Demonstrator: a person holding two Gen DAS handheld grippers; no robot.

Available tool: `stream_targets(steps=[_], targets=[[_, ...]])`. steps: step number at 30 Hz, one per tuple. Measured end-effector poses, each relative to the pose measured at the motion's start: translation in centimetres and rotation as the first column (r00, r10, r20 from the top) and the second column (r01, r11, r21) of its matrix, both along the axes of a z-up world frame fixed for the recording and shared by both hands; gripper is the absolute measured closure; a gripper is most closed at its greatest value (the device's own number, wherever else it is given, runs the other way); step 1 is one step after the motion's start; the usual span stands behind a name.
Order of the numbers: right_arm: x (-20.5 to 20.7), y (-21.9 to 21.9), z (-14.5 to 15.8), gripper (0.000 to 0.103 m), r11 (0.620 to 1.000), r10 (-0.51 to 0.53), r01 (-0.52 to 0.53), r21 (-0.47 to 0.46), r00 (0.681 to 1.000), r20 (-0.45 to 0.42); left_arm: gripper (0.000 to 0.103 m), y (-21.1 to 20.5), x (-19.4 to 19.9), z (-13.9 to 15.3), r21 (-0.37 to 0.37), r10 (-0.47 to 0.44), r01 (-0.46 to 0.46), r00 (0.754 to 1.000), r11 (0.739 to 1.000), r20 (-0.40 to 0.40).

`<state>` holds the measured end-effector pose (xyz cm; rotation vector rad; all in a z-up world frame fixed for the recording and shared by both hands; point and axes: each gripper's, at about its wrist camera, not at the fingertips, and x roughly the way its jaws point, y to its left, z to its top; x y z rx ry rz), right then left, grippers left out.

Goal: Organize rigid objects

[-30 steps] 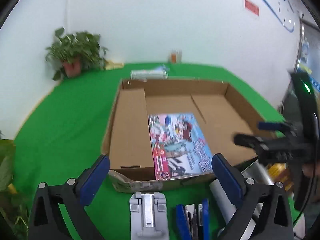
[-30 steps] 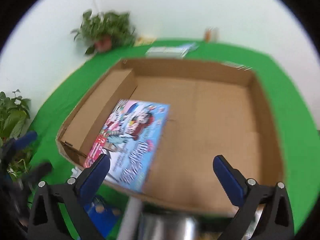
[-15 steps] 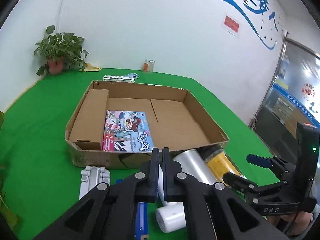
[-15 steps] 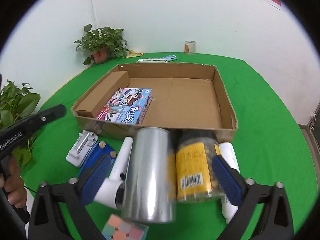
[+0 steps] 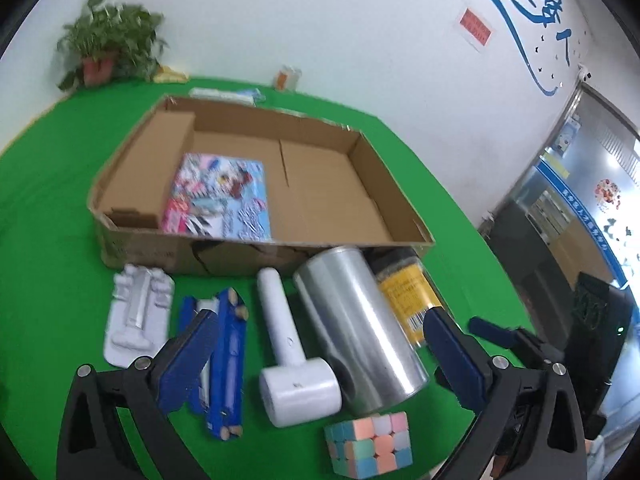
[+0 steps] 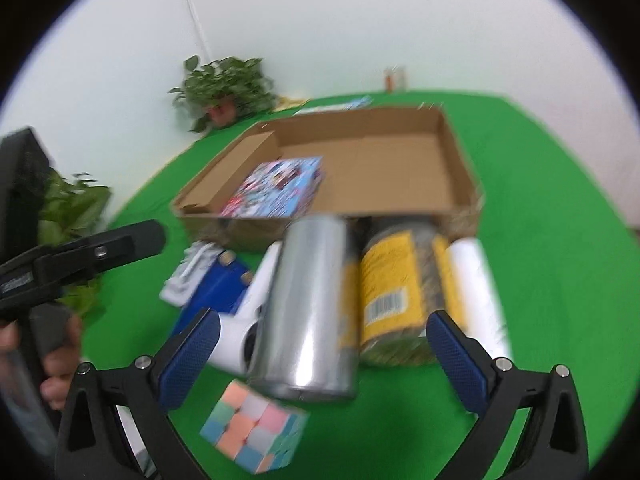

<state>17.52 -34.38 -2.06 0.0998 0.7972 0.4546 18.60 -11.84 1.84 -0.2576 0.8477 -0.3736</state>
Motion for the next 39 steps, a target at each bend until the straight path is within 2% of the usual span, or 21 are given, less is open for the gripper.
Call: stream_targets(steps=[3, 6, 10, 12, 13, 14, 16, 20, 25, 28, 31, 36, 39], targets=[[0.2, -0.8, -1.6, 0.0, 0.994, 0.038, -0.028, 0.105, 0.994, -0.1, 0.001, -1.1, 1.1, -1.4, -0.039, -0.071, 0.068, 0.995, 0.997, -0.071], [0.6, -1.6, -3.1, 0.001, 0.98, 0.025, 0.014, 0.198, 0.981, -0.192, 0.001, -2.5, 2.6, -2.9, -0.07, -0.124, 0.115, 0.983, 0.991, -0.135], [1.0, -1.6, -4.5, 0.009, 0.974, 0.011, 0.051, 0.22, 0.963, -0.271, 0.002, -4.7, 4.6, -4.5, -0.11, -0.211, 0.193, 0.958, 0.975, -0.195], [1.5, -1.4, -5.2, 0.012, 0.971, 0.021, 0.056, 0.235, 0.95, -0.312, 0.005, -5.8, 5.8, -5.6, -0.099, -0.23, 0.212, 0.943, 0.972, -0.24], [1.8, -1.0, -5.7, 0.014, 0.971, 0.026, 0.056, 0.234, 0.943, -0.333, 0.01, -6.3, 6.2, -6.1, -0.094, -0.239, 0.222, 0.935, 0.971, -0.261], [2.0, -0.7, -6.1, 0.022, 0.972, 0.027, 0.056, 0.228, 0.937, -0.348, 0.014, -6.7, 6.7, -6.6, -0.089, -0.243, 0.227, 0.927, 0.97, -0.285], [2.3, 0.0, -6.7, 0.021, 0.971, 0.04, 0.051, 0.234, 0.929, -0.369, 0.016, -7.3, 7.4, -7.7, -0.066, -0.229, 0.219, 0.917, 0.973, -0.327], [2.4, 1.0, -6.6, 0.021, 0.981, 0.037, 0.031, 0.192, 0.94, -0.34, 0.019, -8.2, 7.8, -8.6, -0.002, -0.205, 0.218, 0.916, 0.976, -0.345], [2.0, 3.3, -5.6, 0.021, 0.997, 0.016, 0.007, 0.078, 0.955, -0.296, 0.017, -7.9, 8.4, -9.5, -0.028, -0.196, 0.201, 0.902, 0.979, -0.385], [1.4, 4.9, -5.0, 0.021, 1.0, -0.001, -0.007, -0.03, 0.97, -0.242, 0.014, -7.6, 9.1, -10.2, -0.042, -0.196, 0.196, 0.893, 0.98, -0.405], [0.6, 7.4, -4.4, 0.021, 0.986, -0.01, -0.02, -0.167, 0.984, -0.175, 0.011, -7.6, 9.3, -10.2, -0.016, -0.207, 0.22, 0.892, 0.975, -0.402], [0.1, 8.3, -4.4, 0.021, 0.977, -0.006, -0.027, -0.211, 0.988, -0.153, 0.012, -7.3, 9.3, -10.1, -0.041, -0.224, 0.227, 0.885, 0.973, -0.408], [0.1, 8.1, -4.4, 0.021, 0.985, 0.009, -0.039, -0.168, 0.984, -0.178, 0.013, -7.2, 9.1, -9.9, -0.037, -0.226, 0.231, 0.887, 0.972, -0.403]])
